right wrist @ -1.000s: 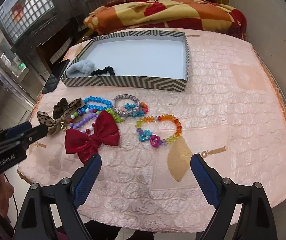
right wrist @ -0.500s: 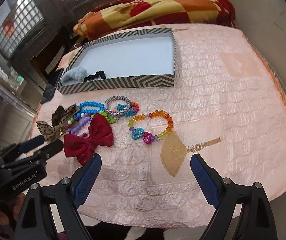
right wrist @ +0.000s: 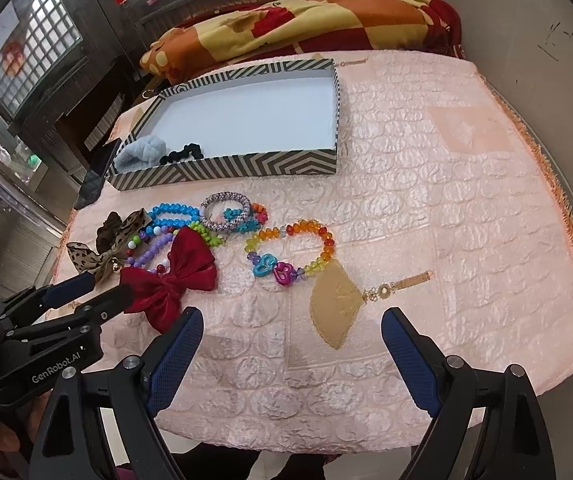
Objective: Organize jewelry
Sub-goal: 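Move the left gripper back toward the red velvet bow, then grasp the red velvet bow with the left gripper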
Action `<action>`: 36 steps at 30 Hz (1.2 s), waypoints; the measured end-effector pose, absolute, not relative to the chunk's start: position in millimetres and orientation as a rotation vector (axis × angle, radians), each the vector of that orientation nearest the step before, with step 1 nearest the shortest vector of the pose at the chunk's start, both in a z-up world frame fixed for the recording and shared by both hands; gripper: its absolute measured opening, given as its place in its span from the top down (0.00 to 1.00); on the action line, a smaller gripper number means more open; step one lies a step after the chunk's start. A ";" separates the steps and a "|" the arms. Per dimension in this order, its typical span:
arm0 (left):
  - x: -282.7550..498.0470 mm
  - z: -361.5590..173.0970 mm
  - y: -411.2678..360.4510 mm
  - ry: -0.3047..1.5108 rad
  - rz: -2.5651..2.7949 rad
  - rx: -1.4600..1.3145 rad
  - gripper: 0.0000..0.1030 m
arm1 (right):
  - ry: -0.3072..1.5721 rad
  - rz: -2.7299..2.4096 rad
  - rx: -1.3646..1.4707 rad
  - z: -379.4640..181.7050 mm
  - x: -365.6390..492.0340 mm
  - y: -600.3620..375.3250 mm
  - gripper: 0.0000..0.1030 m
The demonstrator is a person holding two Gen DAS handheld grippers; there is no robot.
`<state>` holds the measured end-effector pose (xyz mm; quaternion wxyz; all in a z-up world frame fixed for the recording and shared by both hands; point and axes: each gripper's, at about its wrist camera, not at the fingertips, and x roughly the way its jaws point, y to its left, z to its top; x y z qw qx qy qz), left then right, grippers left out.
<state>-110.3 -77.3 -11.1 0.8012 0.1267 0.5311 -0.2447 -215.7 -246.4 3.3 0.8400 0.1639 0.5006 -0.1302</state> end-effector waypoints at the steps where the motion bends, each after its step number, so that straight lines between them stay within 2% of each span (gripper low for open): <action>1: -110.3 -11.9 -77.8 1.141 -0.528 0.272 0.41 | 1.060 -0.275 0.352 3.2 -216.4 -247.6 0.14; 22: -97.9 -55.7 -105.0 1.168 -0.582 0.354 0.41 | 1.053 -0.259 0.414 -3.9 -218.1 -258.9 0.14; 23: -98.9 -57.1 -105.7 1.166 -0.589 0.357 0.45 | 1.052 -0.254 0.412 -3.8 -216.2 -258.4 0.14; 24: -100.0 -59.0 -106.7 1.160 -0.596 0.363 0.53 | 1.051 -0.247 0.411 -3.7 -213.9 -257.4 0.14; 25: -100.3 -61.0 -107.5 1.162 -0.599 0.370 0.70 | 1.051 -0.240 0.410 -3.7 -210.8 -256.2 0.14; 26: -101.1 -61.8 -107.8 1.155 -0.602 0.380 0.75 | 1.050 -0.236 0.409 -4.0 -208.4 -255.2 0.14; 29: -100.1 -56.3 -101.4 1.148 -0.615 0.360 0.83 | 1.047 -0.216 0.401 -5.4 -194.8 -252.0 0.28; 31: -96.7 -49.5 -93.7 1.140 -0.609 0.340 0.85 | 1.047 -0.201 0.399 -8.9 -180.2 -250.1 0.46; 33: -93.6 -38.7 -85.8 1.128 -0.610 0.313 0.85 | 1.050 -0.183 0.403 -13.5 -165.9 -249.3 0.59; 36: -93.2 -24.5 -79.1 1.103 -0.615 0.301 0.85 | 1.055 -0.177 0.391 -21.0 -141.8 -248.5 0.68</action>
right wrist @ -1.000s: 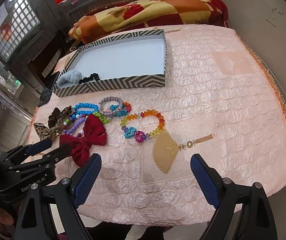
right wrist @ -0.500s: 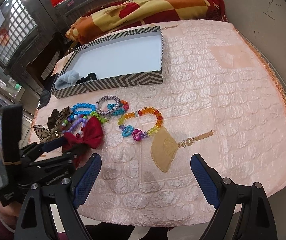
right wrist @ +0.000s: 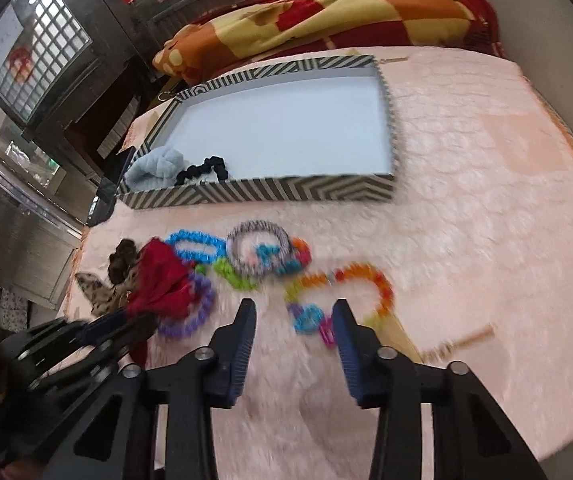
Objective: Organize jewelry
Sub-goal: 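Grasp the red velvet bow with the left gripper, then lift the red bow with the left gripper while the right grasps the grey braided hair tie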
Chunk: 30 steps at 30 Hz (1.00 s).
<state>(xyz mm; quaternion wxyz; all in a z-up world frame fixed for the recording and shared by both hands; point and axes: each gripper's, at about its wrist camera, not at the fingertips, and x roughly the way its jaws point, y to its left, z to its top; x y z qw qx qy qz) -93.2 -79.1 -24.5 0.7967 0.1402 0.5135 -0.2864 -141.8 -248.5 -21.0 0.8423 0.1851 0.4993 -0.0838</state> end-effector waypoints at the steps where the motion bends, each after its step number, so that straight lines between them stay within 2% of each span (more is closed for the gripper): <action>1: -92.8 -21.8 -78.0 1.100 -0.619 0.294 0.85 | 1.056 -0.174 0.390 -22.0 -137.2 -248.3 0.72; 11: -73.6 -5.2 -57.3 1.078 -0.600 0.265 0.85 | 1.149 -0.139 0.282 -51.6 -73.3 -244.1 0.75; 19: -63.5 -8.2 -47.7 1.102 -0.599 0.255 0.85 | 1.184 -0.146 0.216 -69.3 -55.8 -241.8 0.75; 20: -63.0 -8.4 -46.8 1.103 -0.599 0.254 0.85 | 1.190 -0.152 0.211 -69.9 -55.1 -241.1 0.76; 21: -62.6 -8.2 -46.2 1.103 -0.598 0.254 0.85 | 1.189 -0.161 0.205 -69.3 -54.9 -240.7 0.91; 22: -62.2 -8.0 -46.2 1.103 -0.598 0.253 0.85 | 1.183 -0.161 0.224 -68.5 -56.1 -242.8 0.94; 30: -60.4 2.9 -49.5 1.080 -0.606 0.254 0.85 | 1.061 -0.145 0.348 -25.3 -80.9 -251.3 0.94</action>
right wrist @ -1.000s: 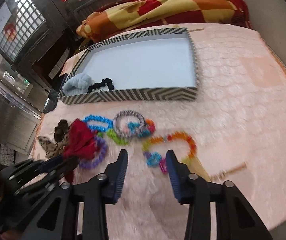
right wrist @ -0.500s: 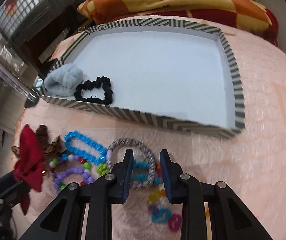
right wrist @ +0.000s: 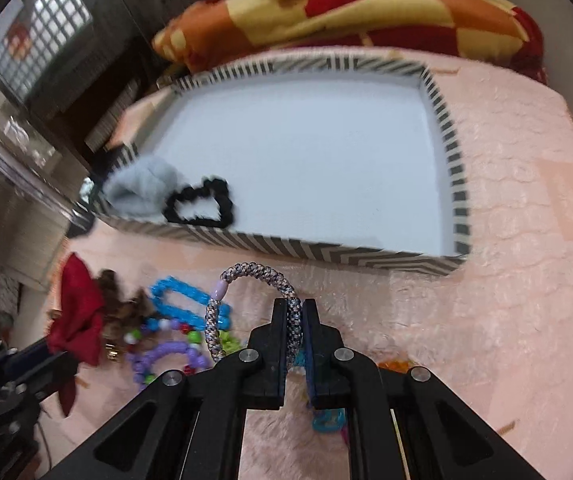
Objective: Organize jewelry
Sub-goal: 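Lift the red bow with the left gripper while the right grasps the grey braided hair tie, then carry the bow and hair tie into the tray and release both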
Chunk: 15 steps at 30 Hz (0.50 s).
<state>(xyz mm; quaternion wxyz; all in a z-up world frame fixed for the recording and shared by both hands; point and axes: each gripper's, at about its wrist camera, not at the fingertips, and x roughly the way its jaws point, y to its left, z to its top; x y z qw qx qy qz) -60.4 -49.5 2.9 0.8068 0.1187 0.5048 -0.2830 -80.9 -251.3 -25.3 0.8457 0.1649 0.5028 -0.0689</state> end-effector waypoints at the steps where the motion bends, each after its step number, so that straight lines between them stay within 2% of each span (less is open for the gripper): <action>1: -60.7 5.9 -51.0 1.072 -0.608 0.257 0.85 | 1.051 -0.147 0.354 -21.2 -81.8 -251.2 0.94; 7: -55.3 20.1 -57.5 1.045 -0.616 0.273 0.85 | 0.983 -0.157 0.370 8.7 -85.4 -250.1 0.94; 15: -26.6 31.1 -57.8 1.020 -0.581 0.303 0.85 | 0.978 -0.170 0.373 14.5 -69.6 -248.8 0.94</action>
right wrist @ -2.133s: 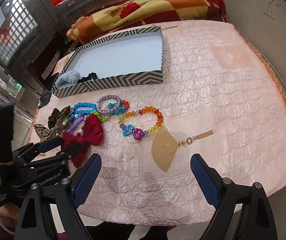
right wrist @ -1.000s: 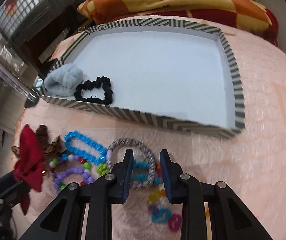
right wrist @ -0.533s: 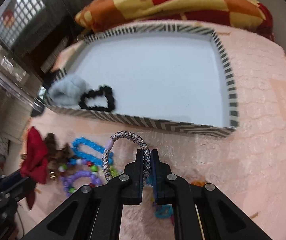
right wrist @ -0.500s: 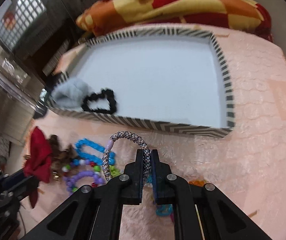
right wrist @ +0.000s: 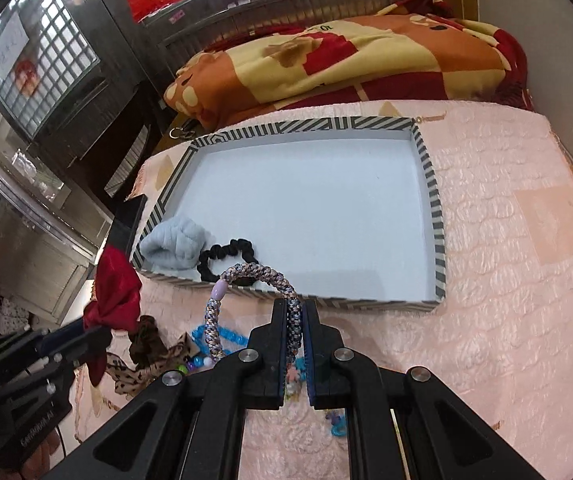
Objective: Organize jewelry
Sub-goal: 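Carry the bow and hair tie into the tray and release both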
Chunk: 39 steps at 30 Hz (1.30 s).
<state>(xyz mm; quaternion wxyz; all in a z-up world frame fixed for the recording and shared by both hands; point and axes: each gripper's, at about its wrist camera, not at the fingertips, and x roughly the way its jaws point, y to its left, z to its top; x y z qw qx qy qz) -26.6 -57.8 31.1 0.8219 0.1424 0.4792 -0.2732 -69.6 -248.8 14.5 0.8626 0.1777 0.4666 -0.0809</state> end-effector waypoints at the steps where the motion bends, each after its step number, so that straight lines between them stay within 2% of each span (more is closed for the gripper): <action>1: -21.7 31.7 -57.3 1.019 -0.576 0.303 0.85 | 0.980 -0.171 0.373 14.8 -67.2 -249.2 0.94; 22: 82.4 25.5 -84.6 1.004 -0.538 0.372 0.85 | 1.033 -0.232 0.387 0.6 -2.0 -269.4 0.94; 39: 156.8 -23.8 -110.4 1.132 -0.538 0.367 0.85 | 1.156 -0.197 0.383 -47.4 83.8 -255.3 0.94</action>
